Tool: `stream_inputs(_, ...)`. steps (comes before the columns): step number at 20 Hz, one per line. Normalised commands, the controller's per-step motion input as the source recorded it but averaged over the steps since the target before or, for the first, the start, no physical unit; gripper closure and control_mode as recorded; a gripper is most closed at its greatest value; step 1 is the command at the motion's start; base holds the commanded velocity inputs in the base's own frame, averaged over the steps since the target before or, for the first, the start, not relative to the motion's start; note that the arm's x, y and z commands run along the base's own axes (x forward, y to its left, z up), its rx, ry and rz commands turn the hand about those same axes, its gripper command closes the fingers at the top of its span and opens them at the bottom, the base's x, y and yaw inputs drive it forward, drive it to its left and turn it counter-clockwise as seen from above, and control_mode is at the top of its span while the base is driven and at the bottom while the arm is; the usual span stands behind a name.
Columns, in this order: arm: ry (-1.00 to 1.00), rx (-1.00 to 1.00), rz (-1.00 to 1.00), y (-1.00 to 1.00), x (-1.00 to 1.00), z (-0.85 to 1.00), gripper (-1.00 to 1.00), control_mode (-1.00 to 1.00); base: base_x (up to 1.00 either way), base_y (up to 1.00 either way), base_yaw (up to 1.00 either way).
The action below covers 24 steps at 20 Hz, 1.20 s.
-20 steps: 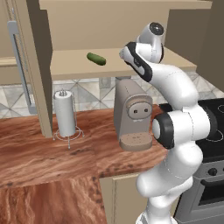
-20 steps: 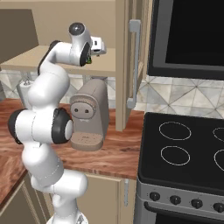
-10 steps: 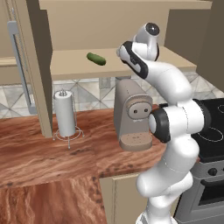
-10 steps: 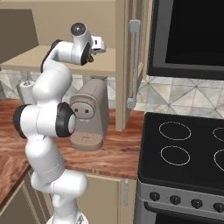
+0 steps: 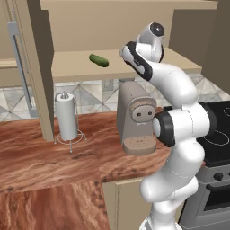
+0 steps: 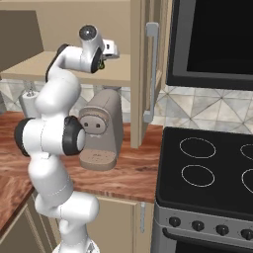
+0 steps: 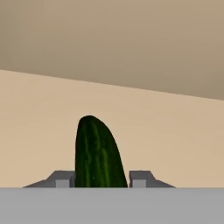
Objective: Pick the cucumbers from the cabinet and place them in one bowl. Pick the banana from the sink and place it in the other bowl.
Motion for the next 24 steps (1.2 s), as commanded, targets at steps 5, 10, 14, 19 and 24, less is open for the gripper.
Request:
stream_inputs(5, 0.01, -0.06, -0.09, 0.12, -0.37, 0.23, 1.00, -1.00, 0.00, 0.00, 0.00)
stream_inputs(10, -0.01, 0.00, -0.10, 0.20, -0.74, 0.08, 1.00, -1.00, 0.00, 0.00, 0.00)
stream_inputs(14, -0.06, 0.02, -0.12, 0.09, -0.98, 0.07, 1.00, -1.00, 0.00, 0.00, 0.00)
stream_inputs(19, -0.05, 0.02, -0.09, 0.06, -1.00, 0.18, 1.00, -1.00, 0.00, 0.00, 0.00)
stream_inputs(24, 0.00, 0.03, -0.04, 0.00, -1.00, 0.16, 1.00, -1.00, 0.00, 0.00, 0.00)
